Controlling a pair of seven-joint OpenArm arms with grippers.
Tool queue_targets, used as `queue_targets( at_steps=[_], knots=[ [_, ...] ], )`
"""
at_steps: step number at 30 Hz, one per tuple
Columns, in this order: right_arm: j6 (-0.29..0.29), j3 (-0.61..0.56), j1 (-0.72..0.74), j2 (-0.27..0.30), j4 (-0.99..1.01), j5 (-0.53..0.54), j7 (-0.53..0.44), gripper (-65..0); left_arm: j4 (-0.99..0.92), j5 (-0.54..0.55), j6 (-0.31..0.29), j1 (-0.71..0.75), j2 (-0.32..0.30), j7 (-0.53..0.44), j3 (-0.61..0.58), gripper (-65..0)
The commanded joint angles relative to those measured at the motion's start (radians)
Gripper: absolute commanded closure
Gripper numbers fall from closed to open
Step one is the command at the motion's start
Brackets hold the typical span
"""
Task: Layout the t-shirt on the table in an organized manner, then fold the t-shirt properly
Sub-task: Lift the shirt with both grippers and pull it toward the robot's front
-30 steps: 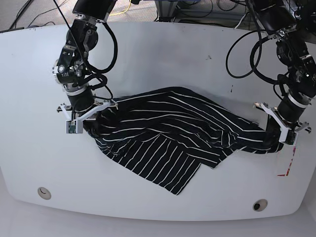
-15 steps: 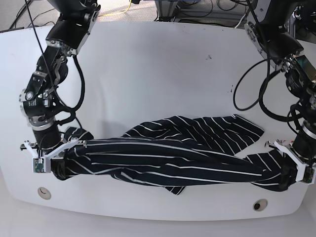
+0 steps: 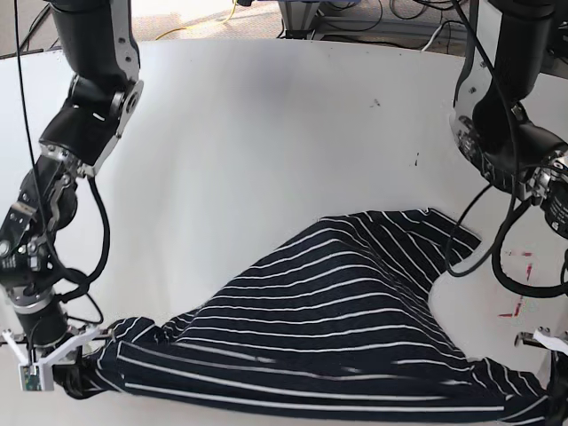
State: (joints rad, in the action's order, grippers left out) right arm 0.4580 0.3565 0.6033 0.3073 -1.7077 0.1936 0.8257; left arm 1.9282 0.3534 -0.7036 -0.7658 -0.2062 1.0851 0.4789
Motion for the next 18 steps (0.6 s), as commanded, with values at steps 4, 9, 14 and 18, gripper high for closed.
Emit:
queue_targets(
  at_steps=[4,9,14,18],
  knots=[
    [0.023,-0.001,0.194,0.023,0.068,-0.015,0.002,0.0,0.009,0.003,0.058,-0.148,-0.016,0.004,-0.032,0.0],
    [0.023,-0.083,0.327,0.057,0.145,-0.016,0.008,0.0,0.006,0.002,0.074,-0.266,-0.014,0.060,-0.052,0.0],
    [0.022,-0.150,0.453,0.065,0.203,-0.016,0.008,0.0,-0.022,0.002,0.092,-0.384,-0.012,0.105,-0.099,0.0],
    [0.022,-0.184,0.548,0.069,0.275,-0.016,0.007,0.0,-0.065,0.002,0.101,-0.476,-0.011,0.106,-0.131,0.0]
  ],
)
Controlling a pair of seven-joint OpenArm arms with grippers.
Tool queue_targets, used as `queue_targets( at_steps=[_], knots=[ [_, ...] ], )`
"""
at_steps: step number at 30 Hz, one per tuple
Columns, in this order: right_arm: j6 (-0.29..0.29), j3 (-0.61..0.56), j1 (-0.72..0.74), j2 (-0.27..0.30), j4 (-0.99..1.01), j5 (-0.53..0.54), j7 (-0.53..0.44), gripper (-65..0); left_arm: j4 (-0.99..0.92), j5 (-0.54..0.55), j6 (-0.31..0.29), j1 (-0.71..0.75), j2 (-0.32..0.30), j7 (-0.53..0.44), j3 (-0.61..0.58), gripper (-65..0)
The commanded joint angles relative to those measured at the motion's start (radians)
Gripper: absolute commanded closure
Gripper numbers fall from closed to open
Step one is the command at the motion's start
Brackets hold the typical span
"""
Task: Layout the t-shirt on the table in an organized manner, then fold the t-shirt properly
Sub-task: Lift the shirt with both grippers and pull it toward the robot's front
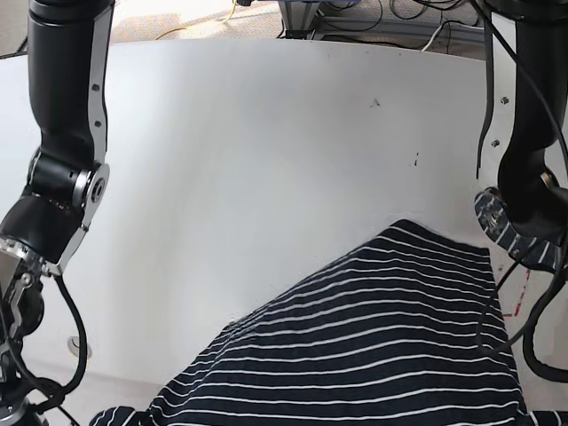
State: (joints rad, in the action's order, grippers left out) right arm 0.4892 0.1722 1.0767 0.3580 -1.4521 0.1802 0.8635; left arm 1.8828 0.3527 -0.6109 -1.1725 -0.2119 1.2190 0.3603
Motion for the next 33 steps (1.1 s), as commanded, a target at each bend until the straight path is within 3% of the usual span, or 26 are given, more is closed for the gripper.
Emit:
queue_targets(
  at_steps=[1,16,23,33],
  knots=[
    [-0.008,-0.003,0.098,0.019,0.037,-0.003,-0.031,0.0,-0.036,0.003,0.013,-0.086,-0.005,-0.028,-0.017,0.0],
    [-0.010,-0.130,0.377,0.049,0.216,-0.003,-0.053,0.0,-0.338,0.003,0.019,-0.387,-0.005,-0.034,-0.028,0.0],
    [-0.011,-0.190,0.478,0.051,0.219,-0.003,-0.040,0.0,-0.409,0.003,0.019,-0.388,-0.004,-0.034,-0.030,0.0],
    [-0.011,-0.260,0.482,0.051,0.224,-0.003,-0.033,0.0,-0.521,0.001,0.019,-0.388,-0.010,-0.034,-0.036,0.0]
  ],
)
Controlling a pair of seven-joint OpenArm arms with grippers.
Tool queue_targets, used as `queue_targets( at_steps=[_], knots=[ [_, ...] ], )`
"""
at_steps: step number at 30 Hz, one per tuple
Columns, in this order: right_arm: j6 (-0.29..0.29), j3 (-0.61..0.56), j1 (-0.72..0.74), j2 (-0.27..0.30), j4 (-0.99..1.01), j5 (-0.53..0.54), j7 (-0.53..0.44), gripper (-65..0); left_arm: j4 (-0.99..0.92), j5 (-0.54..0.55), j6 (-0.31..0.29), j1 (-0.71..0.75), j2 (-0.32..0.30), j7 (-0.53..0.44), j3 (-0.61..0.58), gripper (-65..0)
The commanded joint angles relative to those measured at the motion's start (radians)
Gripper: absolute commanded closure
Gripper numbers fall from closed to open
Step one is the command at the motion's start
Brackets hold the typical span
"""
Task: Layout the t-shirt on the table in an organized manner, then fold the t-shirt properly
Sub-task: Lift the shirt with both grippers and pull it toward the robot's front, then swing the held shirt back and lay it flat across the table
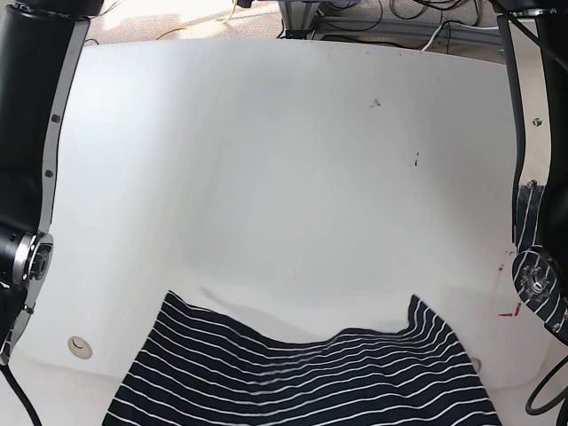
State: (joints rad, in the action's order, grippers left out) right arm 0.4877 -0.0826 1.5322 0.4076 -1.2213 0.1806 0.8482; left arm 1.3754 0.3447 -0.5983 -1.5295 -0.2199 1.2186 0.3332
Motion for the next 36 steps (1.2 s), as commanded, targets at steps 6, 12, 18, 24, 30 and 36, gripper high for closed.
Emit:
queue_targets(
  at_steps=[6,12,18,24,30,36],
  knots=[
    [-0.010,-0.015,0.026,0.001,-0.007,-0.003,0.003,0.0,-0.020,0.011,0.007,-0.031,-0.002,-0.033,-0.026,0.0],
    [-0.010,-0.013,0.026,0.001,-0.007,-0.003,0.007,0.0,-0.020,0.012,0.007,-0.031,-0.026,-0.032,-0.026,0.0],
    [-0.010,-0.003,0.020,0.004,-0.015,0.004,0.007,0.0,-0.018,0.012,0.002,-0.031,-0.031,-0.027,-0.026,0.0],
    [-0.007,0.082,-0.077,0.004,-0.068,0.004,0.039,0.0,-0.015,0.049,0.002,-0.031,-0.088,-0.006,-0.024,0.0],
    [-0.007,0.094,-0.204,0.004,-0.147,0.004,0.055,0.0,-0.014,0.173,0.004,-0.031,-0.152,0.053,-0.023,0.0],
    [-0.005,0.208,-0.384,-0.003,-0.277,0.004,0.112,0.0,0.074,0.270,0.007,0.114,-0.207,0.112,0.019,0.0]
  ],
)
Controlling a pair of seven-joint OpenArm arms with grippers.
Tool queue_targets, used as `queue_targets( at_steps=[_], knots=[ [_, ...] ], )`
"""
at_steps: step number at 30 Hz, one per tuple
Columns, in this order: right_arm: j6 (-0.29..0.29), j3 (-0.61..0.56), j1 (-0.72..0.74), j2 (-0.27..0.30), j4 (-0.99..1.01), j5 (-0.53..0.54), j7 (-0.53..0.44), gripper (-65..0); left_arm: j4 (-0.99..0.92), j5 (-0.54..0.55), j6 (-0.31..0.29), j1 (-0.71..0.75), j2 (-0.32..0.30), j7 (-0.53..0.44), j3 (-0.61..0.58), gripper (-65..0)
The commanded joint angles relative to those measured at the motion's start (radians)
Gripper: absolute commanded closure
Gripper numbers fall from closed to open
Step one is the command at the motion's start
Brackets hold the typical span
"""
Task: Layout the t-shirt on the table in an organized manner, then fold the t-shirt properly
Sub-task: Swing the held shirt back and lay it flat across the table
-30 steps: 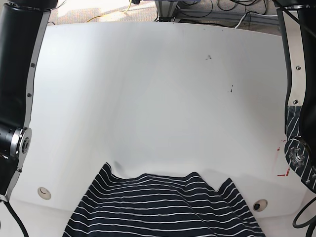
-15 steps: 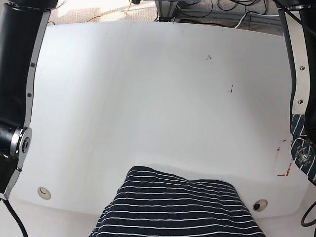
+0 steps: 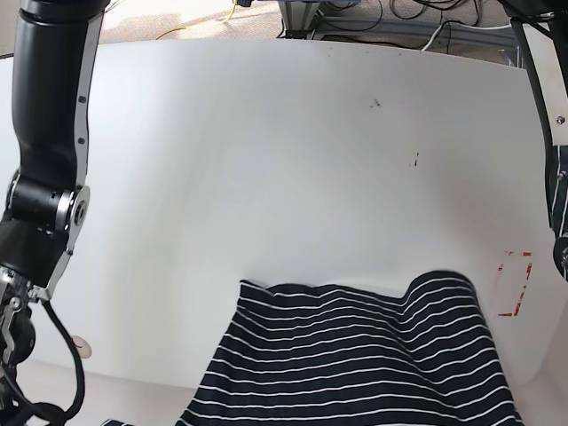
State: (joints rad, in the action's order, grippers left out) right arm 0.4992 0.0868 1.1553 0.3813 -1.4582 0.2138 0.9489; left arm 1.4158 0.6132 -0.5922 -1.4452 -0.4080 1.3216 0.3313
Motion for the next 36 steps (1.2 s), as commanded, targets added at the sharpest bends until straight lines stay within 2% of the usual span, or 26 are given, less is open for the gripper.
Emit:
queue_targets(
  at_steps=[1,10,19,28,33,36],
  knots=[
    [-0.015,0.055,-0.033,0.021,-0.057,-0.027,0.017,0.0,0.049,0.010,0.001,0.065,-0.024,0.016,0.039,0.0],
    [-0.001,0.123,-0.306,0.014,-0.207,-0.027,0.020,0.0,0.176,0.084,0.001,0.381,-0.027,0.031,0.124,0.0],
    [-0.001,0.213,-0.567,-0.034,-0.381,-0.027,0.054,0.0,0.360,0.202,0.001,0.723,-0.022,0.031,0.194,0.0],
    [0.000,0.301,-0.829,-0.115,-0.482,-0.027,0.055,0.0,0.441,0.360,0.001,1.067,-0.016,0.031,0.245,0.0],
    [0.005,0.337,-0.923,-0.127,-0.488,-0.027,0.055,0.0,0.445,0.431,0.001,1.231,0.011,0.031,0.253,0.0],
    [0.032,0.360,-0.957,-0.141,-0.488,-0.027,0.055,0.0,0.445,0.449,0.001,1.309,0.037,0.031,0.251,0.0]
  ],
)
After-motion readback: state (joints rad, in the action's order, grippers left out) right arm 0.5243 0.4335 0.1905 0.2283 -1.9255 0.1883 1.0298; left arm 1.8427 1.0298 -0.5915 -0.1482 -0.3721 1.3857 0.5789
